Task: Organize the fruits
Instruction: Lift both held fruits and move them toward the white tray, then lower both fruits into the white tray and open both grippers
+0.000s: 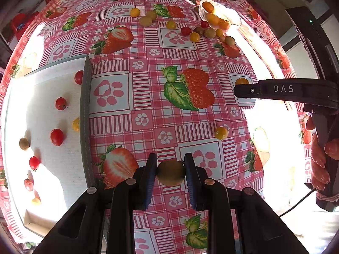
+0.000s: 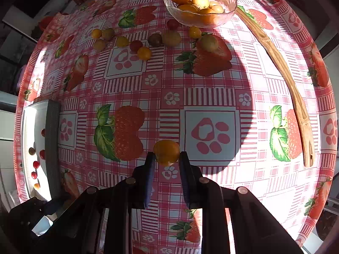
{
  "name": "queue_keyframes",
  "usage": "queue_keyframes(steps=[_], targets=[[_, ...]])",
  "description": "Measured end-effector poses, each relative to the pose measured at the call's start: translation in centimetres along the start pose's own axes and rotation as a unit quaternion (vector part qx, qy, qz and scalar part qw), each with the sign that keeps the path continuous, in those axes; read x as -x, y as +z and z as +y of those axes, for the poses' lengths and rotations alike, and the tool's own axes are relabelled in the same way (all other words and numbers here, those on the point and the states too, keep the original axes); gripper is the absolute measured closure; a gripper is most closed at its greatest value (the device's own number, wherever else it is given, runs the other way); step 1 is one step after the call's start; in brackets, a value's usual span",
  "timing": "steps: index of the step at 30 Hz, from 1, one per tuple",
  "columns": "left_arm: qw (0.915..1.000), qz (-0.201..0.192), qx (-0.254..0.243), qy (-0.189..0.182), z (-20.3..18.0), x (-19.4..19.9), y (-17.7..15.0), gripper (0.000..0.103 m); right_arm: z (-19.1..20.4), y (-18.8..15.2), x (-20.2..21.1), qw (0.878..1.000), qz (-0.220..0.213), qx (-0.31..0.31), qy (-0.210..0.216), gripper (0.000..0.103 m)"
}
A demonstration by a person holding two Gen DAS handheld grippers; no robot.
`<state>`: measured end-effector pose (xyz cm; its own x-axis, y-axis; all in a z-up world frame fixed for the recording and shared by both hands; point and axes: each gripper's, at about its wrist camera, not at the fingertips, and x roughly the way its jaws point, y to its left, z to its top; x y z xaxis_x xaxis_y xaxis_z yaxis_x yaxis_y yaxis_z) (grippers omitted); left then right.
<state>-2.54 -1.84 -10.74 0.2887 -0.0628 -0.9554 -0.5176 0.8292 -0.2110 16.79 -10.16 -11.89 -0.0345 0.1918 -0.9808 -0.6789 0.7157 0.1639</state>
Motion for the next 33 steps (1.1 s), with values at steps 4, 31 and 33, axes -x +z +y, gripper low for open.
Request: queue_keyframes(steps=[4,31,33], targets=[[0.9999,-0.009,0.009,0.008,1.3,0.8,0.1,0.075,2.4,-0.2,0.7,1.000,-0.003,0.024,0.007,0.078],[0.9916,-0.035,0.107,0.064,14.2,3.5,-2.1,0.075,10.3,0.0,-2.2,0.997,0.041,0.063,0.024,0.056],[0.9918,-0.032,0.106,0.064,14.0,3.3,-2.2,0.075,10.2,0.1,-3.0,0.997,0.045,0.069,0.014,0.056]])
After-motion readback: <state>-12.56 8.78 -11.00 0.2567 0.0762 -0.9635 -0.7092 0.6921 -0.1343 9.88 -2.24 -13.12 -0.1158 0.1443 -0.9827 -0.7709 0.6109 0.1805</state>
